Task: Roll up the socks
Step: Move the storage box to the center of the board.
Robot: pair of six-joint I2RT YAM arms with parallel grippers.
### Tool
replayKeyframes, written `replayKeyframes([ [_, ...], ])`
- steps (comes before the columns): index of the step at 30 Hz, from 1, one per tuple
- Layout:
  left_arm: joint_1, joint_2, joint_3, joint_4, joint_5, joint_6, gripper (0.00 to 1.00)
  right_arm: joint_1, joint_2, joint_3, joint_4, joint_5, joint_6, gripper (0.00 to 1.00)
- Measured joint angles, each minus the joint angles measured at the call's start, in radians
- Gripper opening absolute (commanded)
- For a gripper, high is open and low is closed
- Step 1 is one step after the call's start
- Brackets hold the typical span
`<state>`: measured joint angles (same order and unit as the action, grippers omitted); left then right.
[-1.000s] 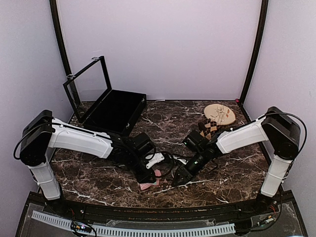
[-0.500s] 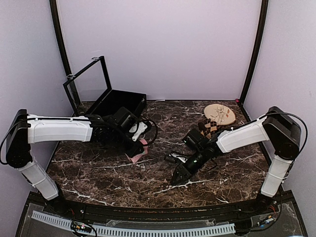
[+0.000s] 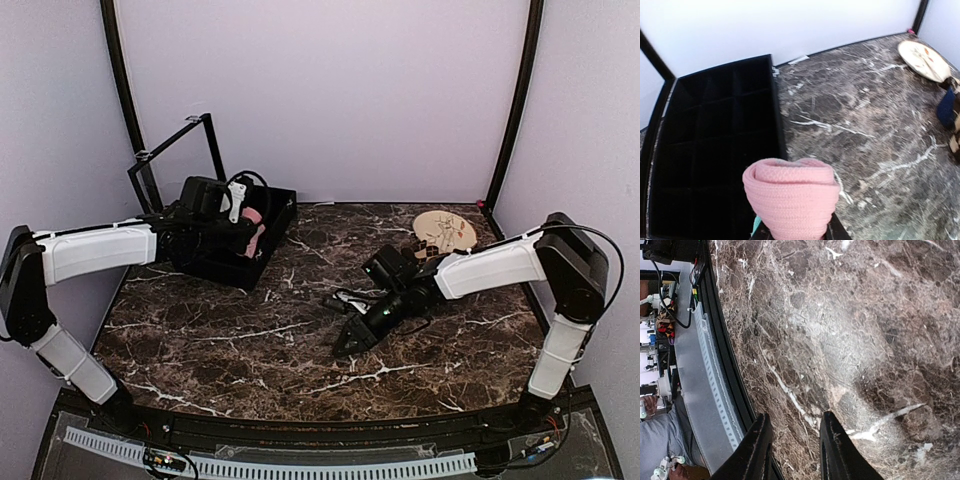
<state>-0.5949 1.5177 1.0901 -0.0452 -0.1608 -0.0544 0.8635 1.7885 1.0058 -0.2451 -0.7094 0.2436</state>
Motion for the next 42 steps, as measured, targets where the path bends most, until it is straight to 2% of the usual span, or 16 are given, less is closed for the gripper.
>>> replayKeyframes([
  [6,0.079,0.010,-0.087,0.201,-0.008,0.002,0.00,0.000,0.021,0.036,0.006,0.000,-0.002,0.31],
  [11,0.121,0.084,-0.115,0.359,-0.002,-0.004,0.00,0.000,0.035,0.053,0.008,-0.001,-0.003,0.31],
  [22,0.147,0.230,-0.160,0.651,0.046,-0.040,0.00,0.000,0.064,0.098,0.012,0.000,-0.003,0.31],
  [29,0.151,0.257,-0.212,0.755,0.048,-0.059,0.00,-0.008,0.090,0.175,0.006,0.026,-0.005,0.31],
  [42,0.170,0.306,-0.251,0.852,0.040,-0.064,0.00,-0.028,0.130,0.307,0.004,0.053,-0.003,0.31],
])
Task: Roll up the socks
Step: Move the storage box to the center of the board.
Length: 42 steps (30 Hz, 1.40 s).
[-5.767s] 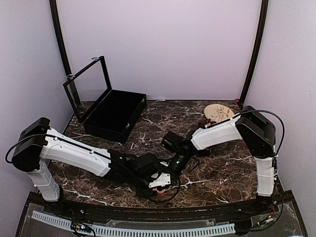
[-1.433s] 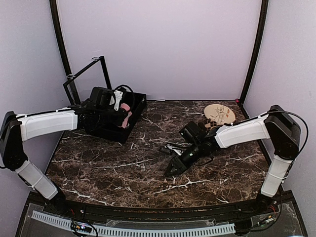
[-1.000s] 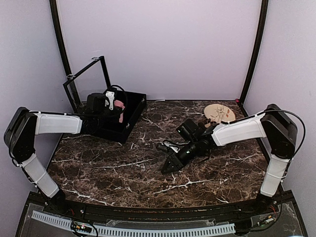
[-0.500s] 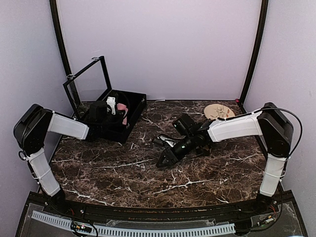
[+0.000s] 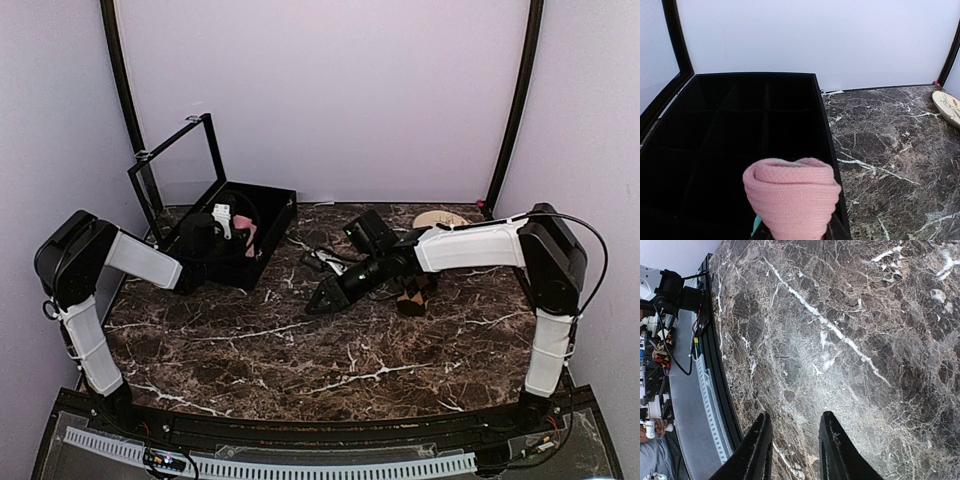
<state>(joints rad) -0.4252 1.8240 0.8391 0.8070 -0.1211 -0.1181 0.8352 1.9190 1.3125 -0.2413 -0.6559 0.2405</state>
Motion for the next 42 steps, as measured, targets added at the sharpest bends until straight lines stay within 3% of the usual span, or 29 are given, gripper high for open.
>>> replayKeyframes([
  [14,0.005,0.033,-0.010,0.009,-0.001,0.000,0.00,-0.014,0.050,0.092,-0.009,0.007,0.000,0.30],
  [29,0.006,0.032,0.112,-0.269,-0.008,-0.032,0.00,-0.027,0.076,0.181,-0.037,0.022,-0.002,0.30],
  [36,0.006,0.033,0.105,-0.264,-0.006,-0.053,0.00,-0.055,0.191,0.384,-0.045,0.084,0.027,0.30],
  [42,0.006,0.034,0.040,-0.153,0.004,-0.072,0.00,-0.094,0.367,0.663,-0.043,0.116,0.078,0.30],
])
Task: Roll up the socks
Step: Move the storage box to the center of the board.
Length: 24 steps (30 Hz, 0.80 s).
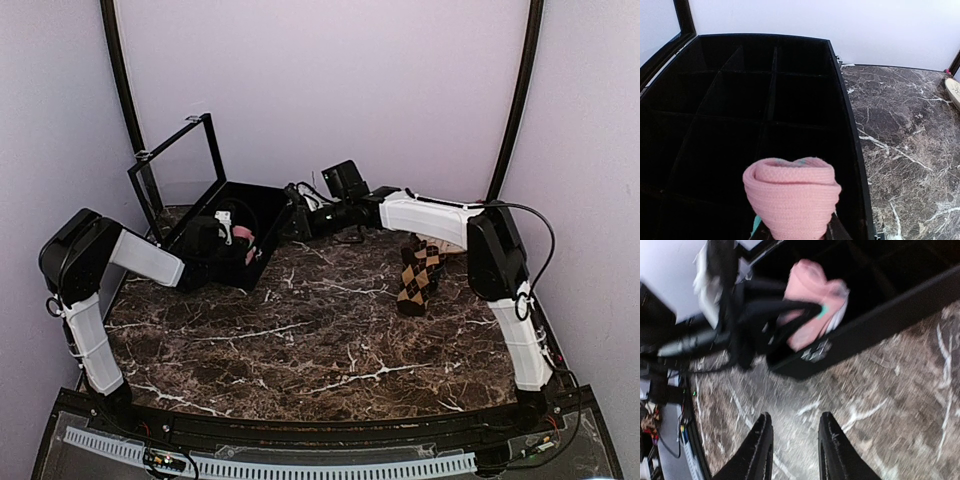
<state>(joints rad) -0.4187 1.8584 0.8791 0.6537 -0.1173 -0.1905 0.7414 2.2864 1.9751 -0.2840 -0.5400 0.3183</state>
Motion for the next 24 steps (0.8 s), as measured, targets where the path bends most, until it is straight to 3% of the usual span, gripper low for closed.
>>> replayKeyframes([
  [6,0.000,0.021,-0.055,0.151,0.021,0.000,0.00,-0.015,0.156,0.214,0.002,0.004,0.040,0.28],
  [24,-0.022,0.057,-0.090,0.304,0.019,-0.045,0.00,-0.010,0.280,0.360,0.176,-0.047,0.166,0.28],
])
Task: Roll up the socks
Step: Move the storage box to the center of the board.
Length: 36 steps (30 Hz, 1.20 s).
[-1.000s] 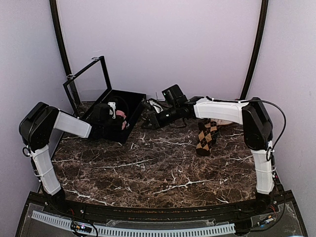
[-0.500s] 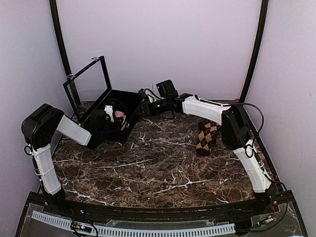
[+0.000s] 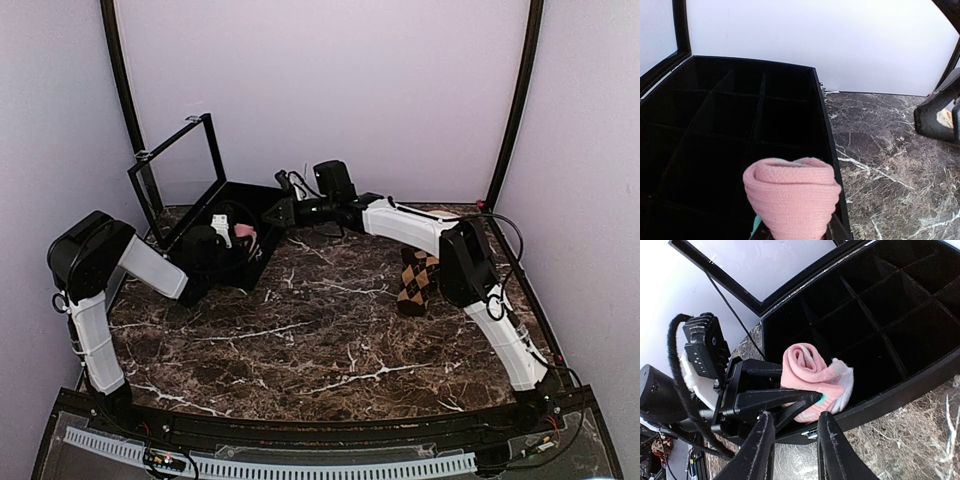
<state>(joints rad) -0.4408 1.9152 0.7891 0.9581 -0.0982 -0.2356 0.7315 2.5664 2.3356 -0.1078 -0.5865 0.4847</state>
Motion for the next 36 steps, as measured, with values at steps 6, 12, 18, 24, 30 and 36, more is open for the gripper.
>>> replayKeyframes([
  [6,-0.004,0.007,-0.034,0.075,-0.004,-0.048,0.00,0.006,0.055,0.037,0.030,-0.005,0.034,0.28],
  [12,-0.012,0.008,-0.030,0.068,-0.019,-0.060,0.00,0.007,0.084,0.043,0.035,0.006,0.045,0.28],
  [18,-0.036,0.008,0.027,-0.054,-0.056,-0.064,0.00,0.007,0.084,0.043,0.039,0.021,0.038,0.28],
  [24,-0.040,-0.003,0.079,-0.195,-0.070,-0.116,0.00,0.007,0.084,0.043,0.035,0.031,0.014,0.28],
  [30,-0.041,-0.016,0.047,-0.184,-0.067,-0.188,0.00,0.007,0.073,0.029,0.031,0.037,-0.005,0.28],
  [36,-0.059,-0.039,-0.023,-0.107,-0.056,-0.235,0.00,0.007,0.044,-0.001,0.024,0.038,-0.018,0.28],
])
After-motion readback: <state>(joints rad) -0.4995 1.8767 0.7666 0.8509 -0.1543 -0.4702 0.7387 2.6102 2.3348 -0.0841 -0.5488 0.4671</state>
